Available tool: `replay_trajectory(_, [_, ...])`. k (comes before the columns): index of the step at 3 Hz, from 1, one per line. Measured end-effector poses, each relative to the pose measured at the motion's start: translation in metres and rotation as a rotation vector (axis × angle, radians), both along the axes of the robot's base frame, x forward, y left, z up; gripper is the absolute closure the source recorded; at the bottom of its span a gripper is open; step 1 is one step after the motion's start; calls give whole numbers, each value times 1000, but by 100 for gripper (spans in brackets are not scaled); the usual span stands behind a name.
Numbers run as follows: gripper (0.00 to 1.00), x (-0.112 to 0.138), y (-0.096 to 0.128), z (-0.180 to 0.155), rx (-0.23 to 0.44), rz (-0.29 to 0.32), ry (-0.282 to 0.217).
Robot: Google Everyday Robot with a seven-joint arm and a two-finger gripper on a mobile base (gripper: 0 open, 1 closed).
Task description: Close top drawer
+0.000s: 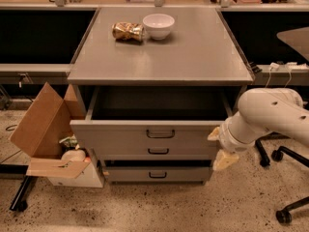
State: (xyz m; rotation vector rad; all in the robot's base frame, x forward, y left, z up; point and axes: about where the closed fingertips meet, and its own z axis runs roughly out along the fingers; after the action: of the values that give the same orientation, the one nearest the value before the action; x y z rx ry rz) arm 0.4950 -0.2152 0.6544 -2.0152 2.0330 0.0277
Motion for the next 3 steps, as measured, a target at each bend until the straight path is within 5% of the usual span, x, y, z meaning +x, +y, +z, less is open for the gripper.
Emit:
replay_trajectory(2, [79,44,1,16,15,17,-59])
replay_trajectory(3, [79,65,4,19,27,13,-64])
